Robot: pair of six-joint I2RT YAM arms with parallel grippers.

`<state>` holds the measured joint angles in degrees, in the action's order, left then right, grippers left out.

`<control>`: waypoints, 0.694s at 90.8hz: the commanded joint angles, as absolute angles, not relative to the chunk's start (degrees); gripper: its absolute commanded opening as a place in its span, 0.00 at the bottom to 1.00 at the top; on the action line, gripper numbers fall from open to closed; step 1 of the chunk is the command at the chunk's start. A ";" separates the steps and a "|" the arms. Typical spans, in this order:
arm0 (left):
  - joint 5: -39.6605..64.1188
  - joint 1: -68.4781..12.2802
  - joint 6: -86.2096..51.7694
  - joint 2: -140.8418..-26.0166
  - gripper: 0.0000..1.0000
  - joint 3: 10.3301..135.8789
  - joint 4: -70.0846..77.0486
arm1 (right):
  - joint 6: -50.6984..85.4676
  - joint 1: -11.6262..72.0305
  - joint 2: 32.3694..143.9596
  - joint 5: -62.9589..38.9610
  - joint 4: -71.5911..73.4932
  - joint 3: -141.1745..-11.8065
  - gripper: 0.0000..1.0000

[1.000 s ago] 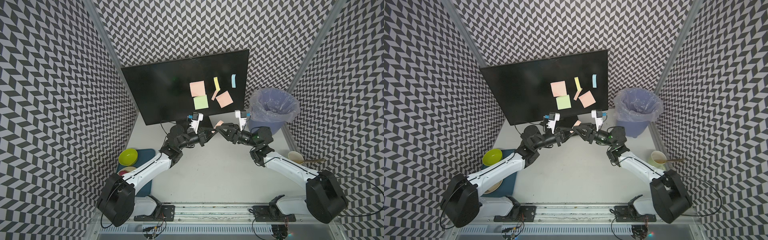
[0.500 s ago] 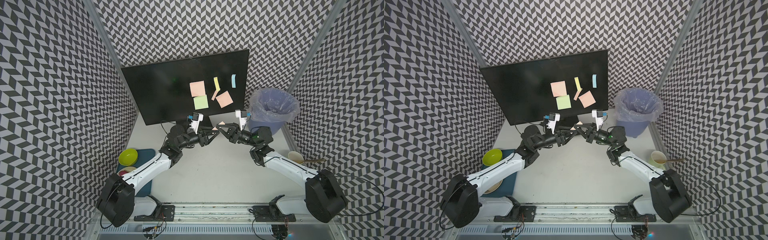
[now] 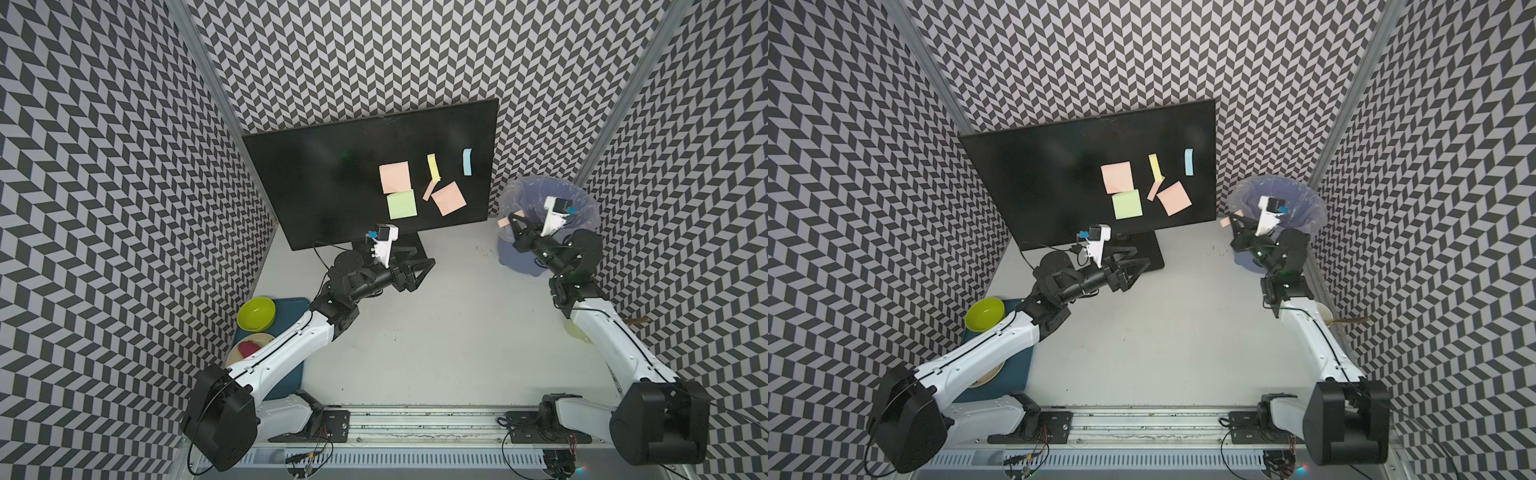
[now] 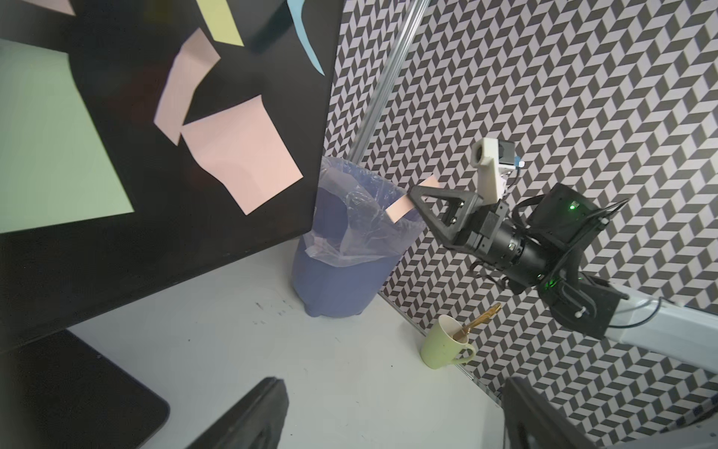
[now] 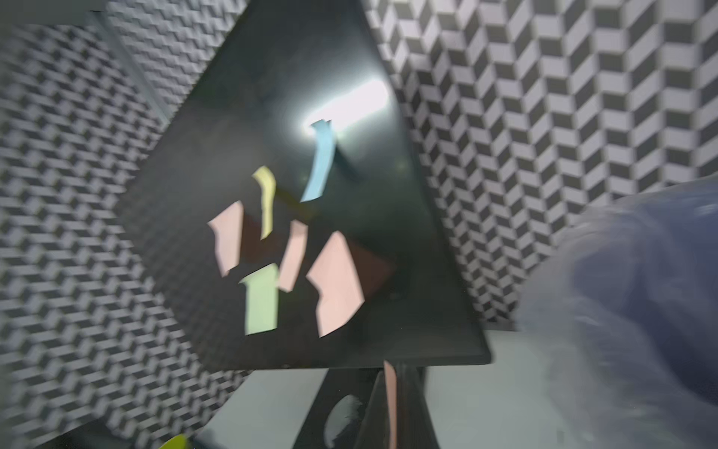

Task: Remove the sticky note from the monitor
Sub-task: Place the sticky note in the trash bin.

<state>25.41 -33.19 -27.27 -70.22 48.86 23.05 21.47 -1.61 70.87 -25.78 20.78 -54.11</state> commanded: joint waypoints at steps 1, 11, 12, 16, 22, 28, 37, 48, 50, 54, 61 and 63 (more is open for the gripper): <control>20.44 -32.79 -24.13 -69.67 0.93 49.87 21.21 | 15.31 -3.60 72.46 -20.07 19.26 -58.71 0.00; 19.04 -32.58 -23.65 -69.74 0.93 50.06 21.46 | 12.51 -5.31 76.76 -15.98 16.91 -65.78 0.00; 18.92 -32.55 -23.64 -69.72 0.93 50.04 21.50 | 12.10 -5.42 77.36 -15.50 16.63 -66.51 0.00; 18.55 -32.25 -23.69 -69.61 0.93 50.01 21.61 | 10.51 -5.93 79.74 -13.40 15.06 -69.69 0.00; 18.59 -31.44 -24.19 -69.52 0.94 49.95 21.82 | 8.40 -6.61 84.08 -10.08 11.91 -74.80 0.01; 19.16 -30.40 -24.86 -69.48 0.94 49.95 21.94 | 7.51 -7.53 88.17 -9.74 8.92 -79.36 0.02; 20.02 -28.84 -25.64 -69.28 0.94 49.77 21.84 | 6.42 -7.78 91.84 -8.65 5.14 -84.31 0.06; 21.38 -26.60 -26.91 -68.75 0.94 48.98 22.33 | 5.70 -7.82 94.93 -8.31 0.81 -88.61 0.20; 21.65 -26.21 -27.18 -68.67 0.94 48.78 22.50 | 5.39 -7.82 95.65 -8.50 -0.51 -89.75 0.25; 22.13 -25.54 -27.52 -68.49 0.94 48.43 22.71 | 4.76 -7.82 96.54 -8.53 -2.15 -91.04 0.33; 22.54 -24.45 -28.08 -68.23 0.94 47.83 22.76 | 3.86 -7.83 97.42 -8.54 -4.84 -92.52 0.42; 22.62 -24.17 -28.27 -68.17 0.94 47.66 22.79 | 3.65 -7.82 97.46 -8.53 -5.30 -92.67 0.44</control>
